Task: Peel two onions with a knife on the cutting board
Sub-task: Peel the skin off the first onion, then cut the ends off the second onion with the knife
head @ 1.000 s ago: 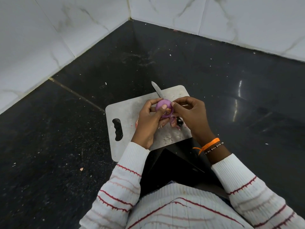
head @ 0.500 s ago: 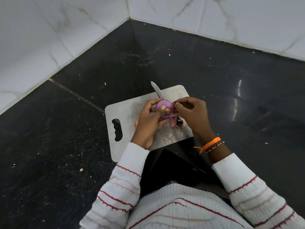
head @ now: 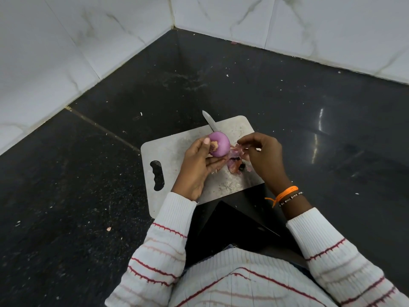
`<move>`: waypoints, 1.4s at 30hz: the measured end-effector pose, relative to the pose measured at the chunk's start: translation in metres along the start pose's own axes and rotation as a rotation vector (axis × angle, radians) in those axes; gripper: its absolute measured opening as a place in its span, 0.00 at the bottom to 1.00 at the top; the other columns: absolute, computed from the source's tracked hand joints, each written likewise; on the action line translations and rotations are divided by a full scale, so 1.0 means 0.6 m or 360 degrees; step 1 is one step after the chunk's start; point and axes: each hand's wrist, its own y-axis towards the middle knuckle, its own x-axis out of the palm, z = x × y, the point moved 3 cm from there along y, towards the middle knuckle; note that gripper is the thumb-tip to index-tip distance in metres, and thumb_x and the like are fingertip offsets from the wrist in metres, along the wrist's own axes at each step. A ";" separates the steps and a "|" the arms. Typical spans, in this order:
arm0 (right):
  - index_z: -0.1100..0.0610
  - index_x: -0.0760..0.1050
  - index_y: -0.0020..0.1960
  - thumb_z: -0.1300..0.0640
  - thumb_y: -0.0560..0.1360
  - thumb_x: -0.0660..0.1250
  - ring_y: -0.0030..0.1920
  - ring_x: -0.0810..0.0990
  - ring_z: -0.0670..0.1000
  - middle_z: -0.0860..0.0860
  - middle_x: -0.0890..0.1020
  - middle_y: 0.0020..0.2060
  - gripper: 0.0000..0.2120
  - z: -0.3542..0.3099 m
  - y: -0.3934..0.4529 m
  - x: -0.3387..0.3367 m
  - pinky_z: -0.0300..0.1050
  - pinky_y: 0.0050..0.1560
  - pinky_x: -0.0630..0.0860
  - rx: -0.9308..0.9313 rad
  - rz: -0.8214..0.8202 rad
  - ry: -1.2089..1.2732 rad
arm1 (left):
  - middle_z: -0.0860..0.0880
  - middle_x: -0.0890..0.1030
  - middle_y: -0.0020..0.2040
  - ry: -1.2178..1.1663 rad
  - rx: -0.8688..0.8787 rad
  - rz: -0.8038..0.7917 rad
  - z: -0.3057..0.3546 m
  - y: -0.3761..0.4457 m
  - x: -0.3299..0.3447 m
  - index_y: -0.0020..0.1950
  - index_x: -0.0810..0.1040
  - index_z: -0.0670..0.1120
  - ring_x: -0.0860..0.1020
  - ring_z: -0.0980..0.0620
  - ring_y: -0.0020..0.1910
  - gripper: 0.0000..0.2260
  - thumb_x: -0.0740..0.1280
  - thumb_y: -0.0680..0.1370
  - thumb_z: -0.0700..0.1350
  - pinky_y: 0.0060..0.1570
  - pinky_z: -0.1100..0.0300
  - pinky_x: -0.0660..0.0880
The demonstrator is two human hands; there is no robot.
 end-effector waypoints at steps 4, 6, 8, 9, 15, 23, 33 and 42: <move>0.55 0.79 0.48 0.73 0.72 0.60 0.48 0.80 0.44 0.45 0.81 0.45 0.17 -0.028 -0.004 0.000 0.36 0.48 0.77 -0.0096 -0.0120 0.0226 | 0.39 0.78 0.59 0.0057 -0.0022 0.0026 -0.003 0.001 0.000 0.60 0.74 0.43 0.82 0.45 0.51 0.10 0.61 0.81 0.45 0.49 0.58 0.81; 0.57 0.76 0.57 0.75 0.70 0.59 0.55 0.78 0.45 0.48 0.79 0.53 0.21 -0.041 -0.007 0.005 0.34 0.49 0.76 -0.0164 -0.0441 0.0390 | 0.39 0.79 0.57 0.0078 -0.0013 0.0047 -0.003 0.000 0.001 0.57 0.75 0.44 0.83 0.45 0.50 0.09 0.62 0.80 0.47 0.49 0.57 0.81; 0.57 0.73 0.62 0.70 0.70 0.62 0.59 0.76 0.48 0.51 0.77 0.57 0.22 -0.047 -0.012 0.011 0.36 0.53 0.76 -0.0247 -0.0696 0.0440 | 0.41 0.81 0.54 0.0104 0.0013 0.0058 -0.001 -0.002 0.003 0.54 0.75 0.45 0.83 0.47 0.47 0.10 0.62 0.80 0.50 0.46 0.58 0.81; 0.57 0.72 0.63 0.66 0.70 0.64 0.59 0.76 0.49 0.51 0.76 0.58 0.21 -0.047 -0.014 0.014 0.38 0.56 0.76 -0.0272 -0.0749 0.0433 | 0.41 0.81 0.52 0.0108 0.0024 0.0072 0.000 -0.003 0.003 0.53 0.76 0.45 0.84 0.49 0.45 0.11 0.61 0.80 0.51 0.44 0.59 0.81; 0.55 0.72 0.62 0.59 0.78 0.61 0.53 0.79 0.46 0.47 0.79 0.53 0.12 -0.033 -0.011 0.019 0.39 0.51 0.78 0.0007 -0.0627 0.0533 | 0.43 0.83 0.39 0.0006 -0.0004 0.0144 0.002 -0.005 -0.002 0.51 0.77 0.40 0.84 0.51 0.37 0.14 0.57 0.82 0.48 0.37 0.63 0.80; 0.59 0.79 0.48 0.51 0.77 0.63 0.45 0.80 0.50 0.55 0.82 0.43 0.12 -0.013 0.022 -0.005 0.48 0.51 0.77 0.0374 -0.0194 0.0659 | 0.47 0.83 0.40 0.0151 0.0106 0.0121 0.005 -0.006 0.005 0.49 0.79 0.41 0.82 0.57 0.37 0.09 0.59 0.82 0.40 0.39 0.66 0.78; 0.59 0.73 0.60 0.64 0.71 0.70 0.55 0.76 0.53 0.55 0.78 0.56 0.18 0.040 0.090 0.014 0.40 0.53 0.72 0.0171 -0.0033 -0.0210 | 0.54 0.80 0.49 0.0839 0.0423 0.0446 0.021 -0.010 -0.013 0.50 0.80 0.47 0.77 0.58 0.48 0.06 0.65 0.78 0.39 0.48 0.62 0.76; 0.60 0.80 0.53 0.67 0.73 0.65 0.52 0.77 0.55 0.56 0.79 0.51 0.10 0.001 0.041 0.001 0.43 0.52 0.73 -0.0136 0.0057 -0.0442 | 0.50 0.76 0.53 0.1077 0.0426 0.0660 0.021 -0.011 -0.063 0.53 0.78 0.48 0.74 0.55 0.51 0.14 0.65 0.74 0.31 0.37 0.74 0.69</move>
